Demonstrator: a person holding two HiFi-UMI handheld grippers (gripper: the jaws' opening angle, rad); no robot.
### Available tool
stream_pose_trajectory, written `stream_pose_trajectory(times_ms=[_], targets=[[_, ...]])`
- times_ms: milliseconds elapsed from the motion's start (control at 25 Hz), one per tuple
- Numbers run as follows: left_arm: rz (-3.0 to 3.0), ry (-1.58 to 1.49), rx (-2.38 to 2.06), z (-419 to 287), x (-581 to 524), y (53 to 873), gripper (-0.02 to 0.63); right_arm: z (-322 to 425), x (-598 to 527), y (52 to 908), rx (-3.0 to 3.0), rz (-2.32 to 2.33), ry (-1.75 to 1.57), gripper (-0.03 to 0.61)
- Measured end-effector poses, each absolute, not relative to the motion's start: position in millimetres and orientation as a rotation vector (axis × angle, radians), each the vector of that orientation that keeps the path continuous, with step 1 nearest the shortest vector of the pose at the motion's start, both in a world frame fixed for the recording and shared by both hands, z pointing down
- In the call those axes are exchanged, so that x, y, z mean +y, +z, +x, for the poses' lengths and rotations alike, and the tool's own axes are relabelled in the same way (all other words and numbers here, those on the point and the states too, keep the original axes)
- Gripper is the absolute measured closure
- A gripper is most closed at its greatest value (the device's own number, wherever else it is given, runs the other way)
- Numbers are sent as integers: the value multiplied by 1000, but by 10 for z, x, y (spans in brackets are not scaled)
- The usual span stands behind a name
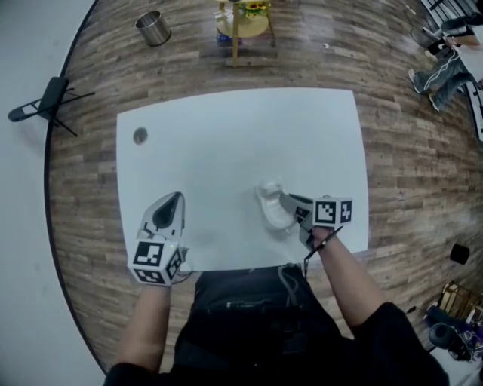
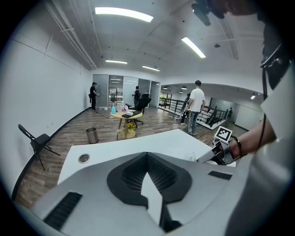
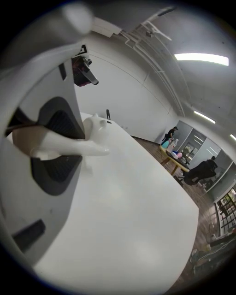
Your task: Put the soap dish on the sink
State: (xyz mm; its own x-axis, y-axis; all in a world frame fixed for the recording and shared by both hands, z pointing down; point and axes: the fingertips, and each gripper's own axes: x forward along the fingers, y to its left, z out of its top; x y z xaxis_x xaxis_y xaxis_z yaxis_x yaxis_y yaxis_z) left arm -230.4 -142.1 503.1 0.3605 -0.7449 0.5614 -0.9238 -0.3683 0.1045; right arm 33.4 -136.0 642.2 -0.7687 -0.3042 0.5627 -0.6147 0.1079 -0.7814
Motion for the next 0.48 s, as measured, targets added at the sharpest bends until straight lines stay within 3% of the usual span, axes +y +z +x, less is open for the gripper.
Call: stream_pose_trajectory(times_ms=[480], targets=[[2282, 581, -1460, -2280, -1289, 4842, 624, 542, -1350, 6127, -2173, 1006, 1715, 459]])
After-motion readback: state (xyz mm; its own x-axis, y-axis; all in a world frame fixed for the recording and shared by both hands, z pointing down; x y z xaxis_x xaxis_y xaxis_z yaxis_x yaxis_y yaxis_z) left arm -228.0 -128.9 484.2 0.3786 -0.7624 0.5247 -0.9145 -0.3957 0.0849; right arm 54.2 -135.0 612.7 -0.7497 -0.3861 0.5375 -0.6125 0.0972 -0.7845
